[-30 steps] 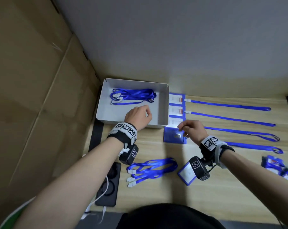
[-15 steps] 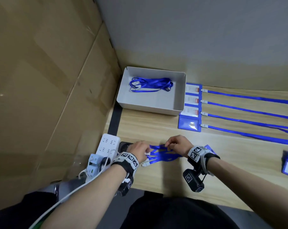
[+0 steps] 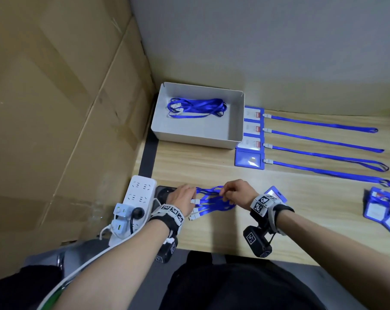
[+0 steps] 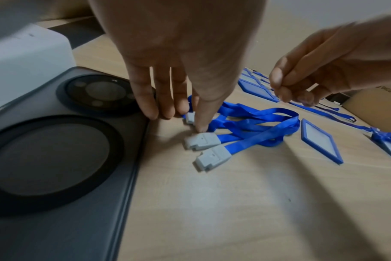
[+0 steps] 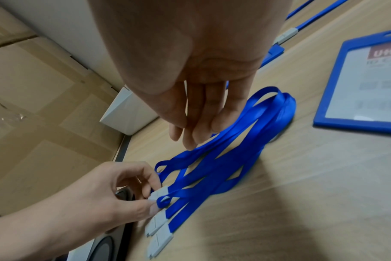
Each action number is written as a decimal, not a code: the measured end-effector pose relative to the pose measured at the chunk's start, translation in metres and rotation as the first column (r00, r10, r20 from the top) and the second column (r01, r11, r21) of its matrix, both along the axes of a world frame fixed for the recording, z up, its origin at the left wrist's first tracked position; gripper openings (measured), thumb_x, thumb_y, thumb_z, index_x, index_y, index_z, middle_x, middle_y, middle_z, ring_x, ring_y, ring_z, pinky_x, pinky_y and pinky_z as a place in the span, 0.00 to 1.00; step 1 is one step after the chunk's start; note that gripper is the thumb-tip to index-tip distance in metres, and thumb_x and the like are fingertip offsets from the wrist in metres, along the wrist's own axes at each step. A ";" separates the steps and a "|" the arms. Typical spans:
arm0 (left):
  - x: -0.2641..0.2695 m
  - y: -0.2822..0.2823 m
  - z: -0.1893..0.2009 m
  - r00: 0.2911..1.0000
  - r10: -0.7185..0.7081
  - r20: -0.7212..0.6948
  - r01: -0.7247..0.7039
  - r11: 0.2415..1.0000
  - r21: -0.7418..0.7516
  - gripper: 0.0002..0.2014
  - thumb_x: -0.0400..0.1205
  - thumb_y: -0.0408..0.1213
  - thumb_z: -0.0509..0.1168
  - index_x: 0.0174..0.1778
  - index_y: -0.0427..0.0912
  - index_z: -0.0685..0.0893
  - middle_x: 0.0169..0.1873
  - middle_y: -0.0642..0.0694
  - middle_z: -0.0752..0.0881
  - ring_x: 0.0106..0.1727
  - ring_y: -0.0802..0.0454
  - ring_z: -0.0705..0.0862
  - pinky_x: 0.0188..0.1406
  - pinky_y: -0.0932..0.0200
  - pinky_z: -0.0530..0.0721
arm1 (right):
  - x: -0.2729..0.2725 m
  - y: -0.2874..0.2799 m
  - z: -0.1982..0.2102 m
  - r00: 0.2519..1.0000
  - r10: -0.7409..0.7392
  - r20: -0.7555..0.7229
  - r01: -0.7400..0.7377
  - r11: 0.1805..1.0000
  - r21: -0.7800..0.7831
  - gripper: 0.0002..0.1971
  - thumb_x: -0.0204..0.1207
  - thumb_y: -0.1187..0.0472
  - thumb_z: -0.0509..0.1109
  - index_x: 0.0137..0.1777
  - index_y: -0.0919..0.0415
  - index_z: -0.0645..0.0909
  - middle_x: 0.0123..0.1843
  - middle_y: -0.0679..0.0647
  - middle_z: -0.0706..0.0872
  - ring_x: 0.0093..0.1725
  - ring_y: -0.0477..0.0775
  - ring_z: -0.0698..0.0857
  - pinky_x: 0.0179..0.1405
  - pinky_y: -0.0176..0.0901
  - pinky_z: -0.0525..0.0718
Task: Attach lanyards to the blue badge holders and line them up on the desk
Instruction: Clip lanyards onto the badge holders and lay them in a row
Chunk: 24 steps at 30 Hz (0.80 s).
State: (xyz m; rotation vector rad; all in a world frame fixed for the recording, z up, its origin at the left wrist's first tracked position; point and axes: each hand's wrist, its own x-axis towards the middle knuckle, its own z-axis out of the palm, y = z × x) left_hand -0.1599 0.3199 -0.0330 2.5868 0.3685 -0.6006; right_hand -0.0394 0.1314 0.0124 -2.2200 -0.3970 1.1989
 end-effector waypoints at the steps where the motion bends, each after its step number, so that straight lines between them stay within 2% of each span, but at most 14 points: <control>1: 0.001 0.000 0.001 1.000 -0.009 -0.005 0.009 1.000 0.000 0.05 0.78 0.35 0.66 0.47 0.49 0.80 0.54 0.51 0.79 0.59 0.49 0.78 0.44 0.57 0.71 | 0.000 -0.001 0.001 1.000 -0.008 0.004 0.008 1.000 -0.002 0.15 0.72 0.71 0.63 0.36 0.51 0.86 0.35 0.54 0.91 0.29 0.50 0.83 0.37 0.42 0.83; 4: 0.005 -0.002 0.010 1.000 -0.015 -0.023 0.015 1.000 -0.020 0.03 0.77 0.36 0.67 0.42 0.49 0.81 0.48 0.52 0.82 0.53 0.48 0.82 0.41 0.56 0.72 | -0.001 -0.005 0.003 1.000 -0.017 0.002 0.017 1.000 -0.003 0.14 0.71 0.69 0.64 0.35 0.50 0.86 0.35 0.53 0.91 0.31 0.51 0.83 0.40 0.45 0.85; 6: 0.010 -0.005 0.023 1.000 0.005 -0.019 -0.006 0.998 -0.065 0.02 0.76 0.40 0.69 0.41 0.49 0.82 0.42 0.54 0.85 0.47 0.48 0.84 0.38 0.56 0.75 | 0.000 -0.005 0.006 0.999 -0.027 0.027 0.027 1.000 -0.003 0.11 0.68 0.63 0.66 0.37 0.47 0.88 0.39 0.50 0.91 0.40 0.53 0.86 0.47 0.45 0.85; 8: 0.019 -0.007 0.039 0.999 0.043 -0.016 -0.045 0.986 -0.162 0.05 0.74 0.44 0.73 0.41 0.49 0.85 0.37 0.55 0.86 0.41 0.53 0.84 0.39 0.57 0.80 | 0.001 -0.003 0.012 0.995 0.085 0.052 -0.085 0.996 -0.014 0.15 0.67 0.56 0.68 0.52 0.48 0.90 0.53 0.48 0.89 0.56 0.50 0.81 0.57 0.41 0.78; 9: 0.025 -0.009 0.046 0.998 0.066 -0.018 -0.069 0.971 -0.227 0.05 0.74 0.45 0.74 0.40 0.50 0.86 0.35 0.55 0.87 0.38 0.55 0.84 0.40 0.58 0.81 | 0.001 -0.002 0.013 0.984 0.166 0.071 -0.166 0.986 -0.008 0.22 0.65 0.52 0.69 0.61 0.51 0.87 0.60 0.48 0.86 0.62 0.49 0.76 0.63 0.40 0.73; 10: 0.031 -0.010 0.055 0.995 0.093 -0.022 -0.096 0.948 -0.305 0.05 0.73 0.44 0.76 0.38 0.50 0.87 0.33 0.56 0.87 0.36 0.57 0.84 0.41 0.59 0.82 | 0.002 0.001 0.016 0.977 0.206 0.055 -0.206 0.978 0.011 0.28 0.63 0.47 0.70 0.65 0.52 0.85 0.63 0.49 0.85 0.65 0.48 0.74 0.66 0.42 0.72; 11: 0.038 -0.011 0.062 0.992 0.127 -0.019 -0.124 0.915 -0.384 0.04 0.73 0.42 0.77 0.36 0.50 0.88 0.31 0.55 0.87 0.34 0.57 0.83 0.40 0.59 0.83 | 0.002 0.004 0.021 0.981 0.191 0.020 -0.192 0.980 0.055 0.28 0.62 0.46 0.71 0.63 0.54 0.86 0.61 0.52 0.86 0.64 0.49 0.78 0.67 0.46 0.74; 13: 0.053 -0.010 0.076 0.970 0.243 -0.006 -0.214 0.841 -0.498 0.05 0.74 0.38 0.77 0.35 0.49 0.88 0.29 0.51 0.86 0.31 0.57 0.82 0.35 0.61 0.83 | 0.004 0.011 0.031 0.993 0.099 -0.061 -0.088 0.983 0.160 0.14 0.70 0.51 0.73 0.48 0.61 0.87 0.44 0.58 0.90 0.47 0.52 0.86 0.56 0.51 0.81; 14: 0.061 -0.009 0.083 0.950 0.313 -0.014 -0.270 0.797 -0.541 0.04 0.76 0.35 0.76 0.37 0.46 0.88 0.30 0.48 0.86 0.30 0.57 0.81 0.30 0.63 0.82 | 0.006 0.013 0.036 0.997 0.026 -0.078 -0.009 0.976 0.217 0.09 0.76 0.56 0.72 0.42 0.63 0.84 0.35 0.58 0.88 0.37 0.53 0.85 0.48 0.51 0.82; 15: 0.068 -0.009 0.090 0.928 0.370 -0.031 -0.318 0.749 -0.582 0.03 0.77 0.33 0.75 0.40 0.43 0.88 0.30 0.46 0.85 0.30 0.57 0.80 0.25 0.65 0.81 | 0.009 0.014 0.041 0.995 -0.053 -0.084 0.073 0.963 0.260 0.10 0.80 0.59 0.69 0.38 0.62 0.82 0.29 0.56 0.84 0.30 0.53 0.81 0.39 0.48 0.81; 17: 0.082 -0.006 0.099 0.903 0.428 -0.036 -0.357 0.701 -0.617 0.02 0.79 0.30 0.73 0.44 0.37 0.87 0.30 0.44 0.83 0.29 0.55 0.79 0.20 0.66 0.79 | 0.014 0.012 0.051 0.976 -0.172 -0.130 0.207 0.919 0.336 0.15 0.84 0.61 0.65 0.34 0.61 0.77 0.24 0.50 0.75 0.24 0.50 0.72 0.25 0.39 0.71; 20: 0.099 -0.003 0.102 0.895 0.446 0.007 -0.363 0.737 -0.571 0.00 0.79 0.30 0.72 0.43 0.37 0.88 0.30 0.45 0.83 0.31 0.52 0.80 0.23 0.63 0.83 | 0.022 -0.001 0.072 0.954 -0.265 -0.142 0.298 0.890 0.346 0.18 0.82 0.66 0.62 0.28 0.60 0.71 0.23 0.50 0.68 0.22 0.46 0.65 0.19 0.35 0.62; 22: 0.107 -0.005 0.095 0.892 0.453 0.010 -0.383 0.766 -0.517 0.03 0.78 0.32 0.73 0.38 0.42 0.88 0.33 0.45 0.86 0.30 0.50 0.81 0.28 0.58 0.85 | 0.027 -0.016 0.082 0.945 -0.311 -0.102 0.327 0.883 0.337 0.18 0.79 0.68 0.61 0.26 0.60 0.69 0.22 0.50 0.67 0.21 0.46 0.63 0.18 0.32 0.61; 24: 0.112 -0.011 0.085 0.894 0.447 0.026 -0.390 0.806 -0.444 0.06 0.77 0.34 0.74 0.35 0.46 0.88 0.35 0.44 0.88 0.29 0.49 0.81 0.36 0.53 0.86 | 0.032 -0.035 0.088 0.935 -0.351 -0.055 0.350 0.882 0.315 0.18 0.76 0.68 0.62 0.24 0.59 0.67 0.20 0.48 0.67 0.21 0.46 0.63 0.20 0.34 0.62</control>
